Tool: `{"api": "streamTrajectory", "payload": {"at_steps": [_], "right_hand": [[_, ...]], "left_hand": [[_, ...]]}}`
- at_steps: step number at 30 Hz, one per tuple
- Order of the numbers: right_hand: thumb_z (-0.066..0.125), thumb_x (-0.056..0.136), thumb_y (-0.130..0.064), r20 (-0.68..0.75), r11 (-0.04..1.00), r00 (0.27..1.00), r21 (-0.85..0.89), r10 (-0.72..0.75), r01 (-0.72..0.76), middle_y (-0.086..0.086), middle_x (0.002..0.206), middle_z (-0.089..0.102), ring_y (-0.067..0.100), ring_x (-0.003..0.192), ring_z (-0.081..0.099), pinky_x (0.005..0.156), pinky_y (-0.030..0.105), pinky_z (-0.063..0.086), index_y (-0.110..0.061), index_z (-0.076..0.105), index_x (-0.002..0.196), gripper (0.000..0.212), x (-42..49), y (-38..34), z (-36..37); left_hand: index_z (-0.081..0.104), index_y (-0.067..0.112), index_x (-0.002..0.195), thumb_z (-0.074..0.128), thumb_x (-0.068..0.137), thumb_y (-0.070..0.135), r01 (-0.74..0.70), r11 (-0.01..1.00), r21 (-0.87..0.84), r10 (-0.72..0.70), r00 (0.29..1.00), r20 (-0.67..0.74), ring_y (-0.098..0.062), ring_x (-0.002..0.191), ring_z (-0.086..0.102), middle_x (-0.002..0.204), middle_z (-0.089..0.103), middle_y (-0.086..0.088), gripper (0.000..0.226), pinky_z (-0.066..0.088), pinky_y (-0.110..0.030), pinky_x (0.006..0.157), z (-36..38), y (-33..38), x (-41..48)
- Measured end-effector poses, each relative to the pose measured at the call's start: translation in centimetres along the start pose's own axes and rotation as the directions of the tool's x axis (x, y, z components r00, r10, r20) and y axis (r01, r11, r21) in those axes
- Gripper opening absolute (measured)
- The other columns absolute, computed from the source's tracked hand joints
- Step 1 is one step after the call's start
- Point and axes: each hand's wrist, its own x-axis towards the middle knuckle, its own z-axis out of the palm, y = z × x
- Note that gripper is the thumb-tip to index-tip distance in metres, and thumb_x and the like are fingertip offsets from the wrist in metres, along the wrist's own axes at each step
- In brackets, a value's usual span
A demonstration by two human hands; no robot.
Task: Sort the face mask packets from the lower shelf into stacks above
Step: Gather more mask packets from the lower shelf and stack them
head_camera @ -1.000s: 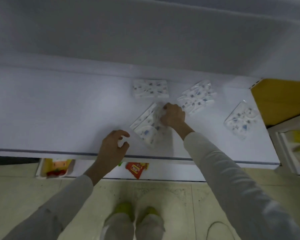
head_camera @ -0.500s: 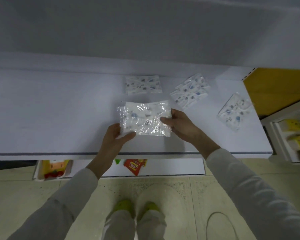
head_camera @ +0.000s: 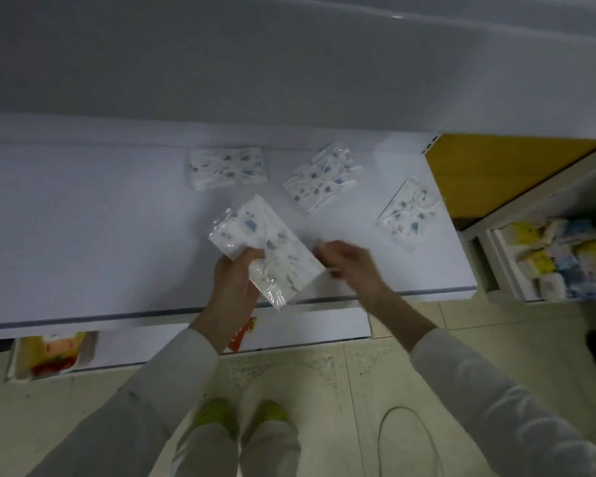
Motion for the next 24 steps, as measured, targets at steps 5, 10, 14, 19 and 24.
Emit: {"api": "streamTrajectory", "payload": {"at_steps": [5, 10, 14, 19, 24], "right_hand": [[0.036, 0.100, -0.044, -0.649, 0.832, 0.761, -0.424, -0.002, -0.359, 0.021, 0.114, 0.060, 0.033, 0.108, 0.054, 0.086, 0.034, 0.040, 0.004, 0.059, 0.115, 0.055, 6.1, 1.5, -10.4], [0.050, 0.093, -0.048, -0.633, 0.651, 0.774, -0.583, 0.010, -0.485, 0.022, 0.131, 0.048, 0.035, 0.121, 0.044, 0.100, 0.040, 0.038, 0.002, 0.043, 0.132, 0.064, 9.6, 2.2, -10.3], [0.058, 0.092, -0.028, -0.603, 0.789, 0.791, -0.434, 0.104, -0.435, 0.014, 0.124, 0.059, 0.030, 0.114, 0.058, 0.093, 0.034, 0.048, -0.004, 0.053, 0.126, 0.042, 10.3, 1.7, -10.1], [0.062, 0.085, -0.023, -0.590, 0.928, 0.786, -0.160, 0.184, -0.337, 0.012, 0.118, 0.062, 0.032, 0.106, 0.061, 0.089, 0.037, 0.052, -0.005, 0.054, 0.123, 0.043, 9.2, 2.1, -9.6], [0.058, 0.064, -0.009, -0.269, 0.995, 0.960, 0.086, 0.080, -0.059, 0.010, 0.080, 0.059, 0.024, 0.071, 0.056, 0.057, 0.027, 0.044, -0.007, 0.058, 0.088, 0.024, 4.7, -1.5, -5.5]], "left_hand": [[0.064, 0.005, 0.103, 0.058, 0.083, -0.007, 0.077, 0.983, 0.166, -0.069, 0.996, -0.056, -0.032, 0.094, 0.066, 0.099, 0.069, -0.014, 0.024, 0.058, -0.045, 0.075, -0.2, -0.8, -0.7], [0.059, -0.001, 0.115, 0.055, 0.084, -0.010, 0.041, 0.978, 0.204, -0.036, 0.999, -0.028, -0.032, 0.098, 0.066, 0.109, 0.067, -0.019, 0.033, 0.057, -0.041, 0.081, -1.4, -1.2, -0.8], [0.059, 0.001, 0.116, 0.057, 0.083, -0.009, 0.041, 0.969, 0.245, -0.030, 0.998, -0.048, -0.035, 0.101, 0.066, 0.110, 0.067, -0.019, 0.034, 0.053, -0.049, 0.088, -2.2, -1.6, -0.5], [0.059, 0.001, 0.115, 0.054, 0.085, -0.009, 0.042, 0.974, 0.221, -0.024, 0.996, -0.084, -0.031, 0.092, 0.068, 0.101, 0.068, -0.016, 0.032, 0.056, -0.047, 0.081, -2.0, -1.8, -0.7], [0.058, 0.004, 0.113, 0.048, 0.086, -0.008, 0.077, 0.988, 0.135, -0.062, 0.992, -0.114, -0.035, 0.093, 0.064, 0.103, 0.065, -0.017, 0.032, 0.051, -0.049, 0.086, -0.8, -1.2, -0.4]]}}
